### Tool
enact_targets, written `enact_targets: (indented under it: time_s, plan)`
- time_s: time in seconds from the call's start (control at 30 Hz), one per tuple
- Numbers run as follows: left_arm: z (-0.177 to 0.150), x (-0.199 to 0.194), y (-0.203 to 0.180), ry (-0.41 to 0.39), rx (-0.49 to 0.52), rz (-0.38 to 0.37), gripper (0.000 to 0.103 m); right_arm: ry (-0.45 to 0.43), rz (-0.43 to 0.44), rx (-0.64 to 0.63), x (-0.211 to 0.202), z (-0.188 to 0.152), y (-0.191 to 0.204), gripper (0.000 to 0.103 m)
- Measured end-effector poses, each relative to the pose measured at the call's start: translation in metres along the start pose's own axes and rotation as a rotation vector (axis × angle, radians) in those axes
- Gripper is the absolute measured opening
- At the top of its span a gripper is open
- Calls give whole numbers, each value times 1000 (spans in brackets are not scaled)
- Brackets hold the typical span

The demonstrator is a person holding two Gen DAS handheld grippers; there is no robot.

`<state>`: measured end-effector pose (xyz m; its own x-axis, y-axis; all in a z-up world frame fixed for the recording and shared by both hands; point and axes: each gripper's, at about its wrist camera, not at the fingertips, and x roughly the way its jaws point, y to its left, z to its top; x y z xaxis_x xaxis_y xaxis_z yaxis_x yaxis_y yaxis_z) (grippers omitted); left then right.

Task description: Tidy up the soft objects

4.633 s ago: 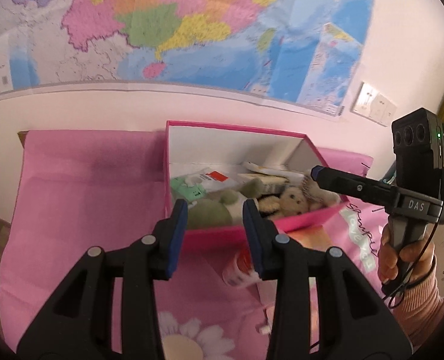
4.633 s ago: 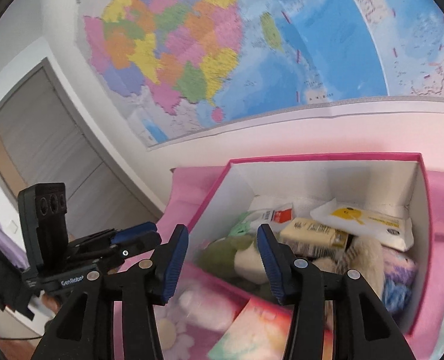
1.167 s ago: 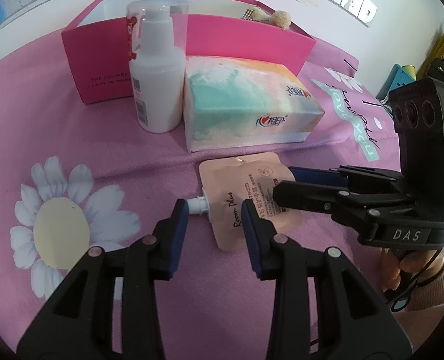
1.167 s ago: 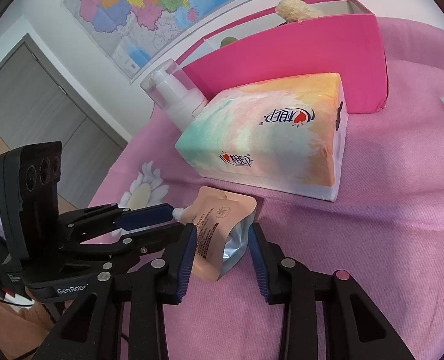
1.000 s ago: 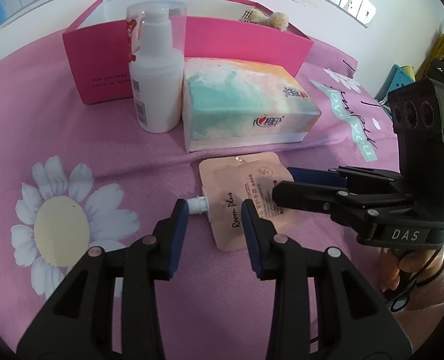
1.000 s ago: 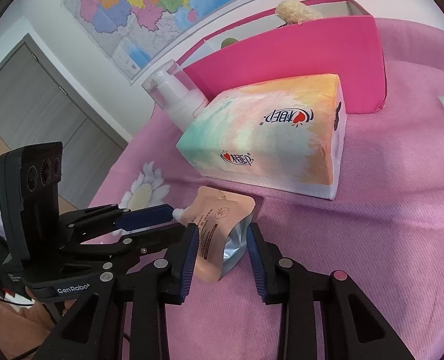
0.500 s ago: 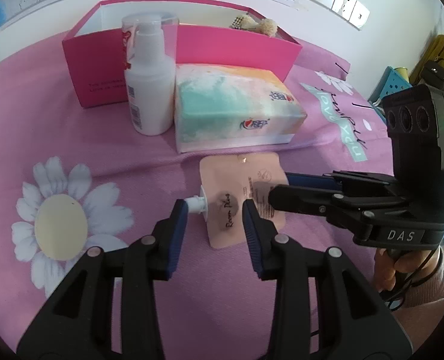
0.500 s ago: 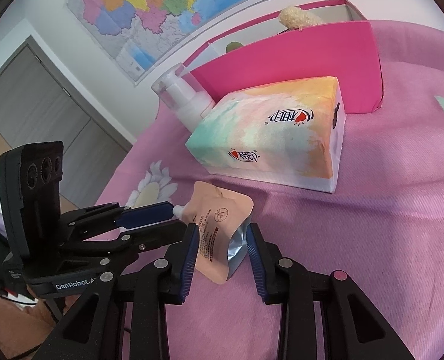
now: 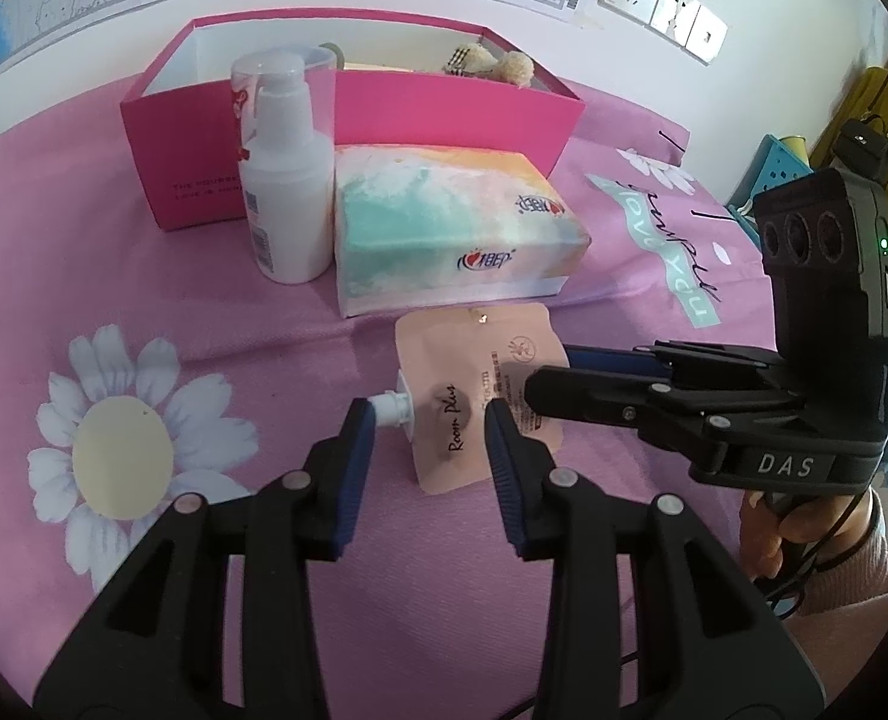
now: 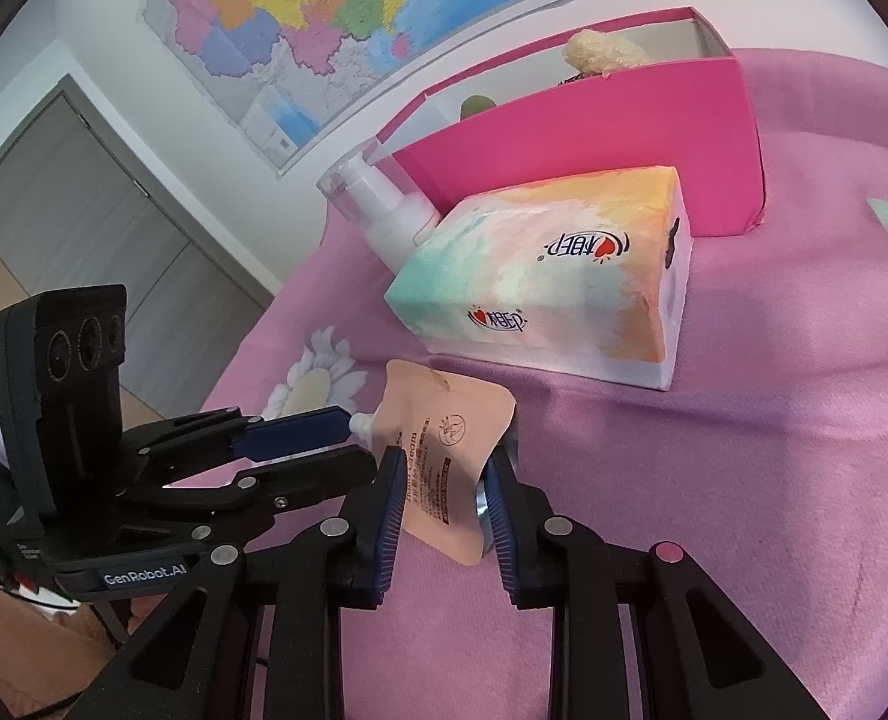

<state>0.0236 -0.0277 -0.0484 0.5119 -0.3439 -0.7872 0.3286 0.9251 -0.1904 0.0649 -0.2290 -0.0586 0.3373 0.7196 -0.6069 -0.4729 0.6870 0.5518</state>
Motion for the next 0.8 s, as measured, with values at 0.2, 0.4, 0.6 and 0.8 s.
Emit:
enact_targets:
  time_s: [0.2,0.4,0.6,0.8]
  plan:
    - [2,-7,-9,-9,21,-67,39,1,30,-4,-3,2,3,18]
    - [3,-9,-8,-20,30,-26,39,4,29,-36,2,3,12,15]
    - [-6,-9,25,-1,-42,17,39,22,12,1,5,1,0,15]
    - [-13,1,38,41,-68,27,39,43,34,55,10,-2,-6,38]
